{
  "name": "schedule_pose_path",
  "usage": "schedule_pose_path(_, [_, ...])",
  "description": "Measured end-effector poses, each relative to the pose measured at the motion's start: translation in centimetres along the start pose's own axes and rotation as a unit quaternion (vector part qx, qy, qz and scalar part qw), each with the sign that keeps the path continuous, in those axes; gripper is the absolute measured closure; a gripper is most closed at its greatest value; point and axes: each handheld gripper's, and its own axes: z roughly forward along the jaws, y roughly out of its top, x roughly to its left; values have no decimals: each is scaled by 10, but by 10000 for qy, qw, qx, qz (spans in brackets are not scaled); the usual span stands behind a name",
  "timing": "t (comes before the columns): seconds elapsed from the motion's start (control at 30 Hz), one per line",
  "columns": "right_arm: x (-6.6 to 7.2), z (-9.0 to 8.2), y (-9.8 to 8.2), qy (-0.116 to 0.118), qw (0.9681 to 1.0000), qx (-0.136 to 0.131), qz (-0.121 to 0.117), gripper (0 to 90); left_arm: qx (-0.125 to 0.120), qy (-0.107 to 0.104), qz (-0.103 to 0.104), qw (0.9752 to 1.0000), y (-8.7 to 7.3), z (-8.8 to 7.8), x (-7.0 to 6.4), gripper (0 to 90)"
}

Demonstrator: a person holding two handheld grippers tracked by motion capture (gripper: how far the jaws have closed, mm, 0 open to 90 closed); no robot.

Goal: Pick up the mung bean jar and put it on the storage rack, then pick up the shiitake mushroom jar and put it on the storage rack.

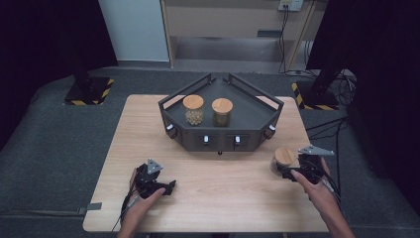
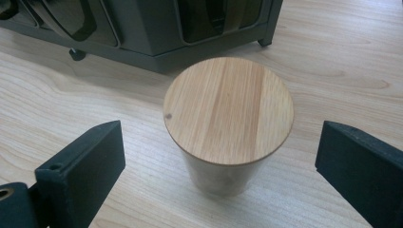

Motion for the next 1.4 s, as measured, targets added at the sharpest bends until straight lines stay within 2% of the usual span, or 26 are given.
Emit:
schedule_pose_path(0.83, [-8,12,-20,-27,9996,139,236,29,2,13,-7,10000,0,0,-1,0])
schedule_pose_path(1.4, [-6,25,-17,-55,9997,228,113,30,1,15,-11,10000,0,0,-1,0])
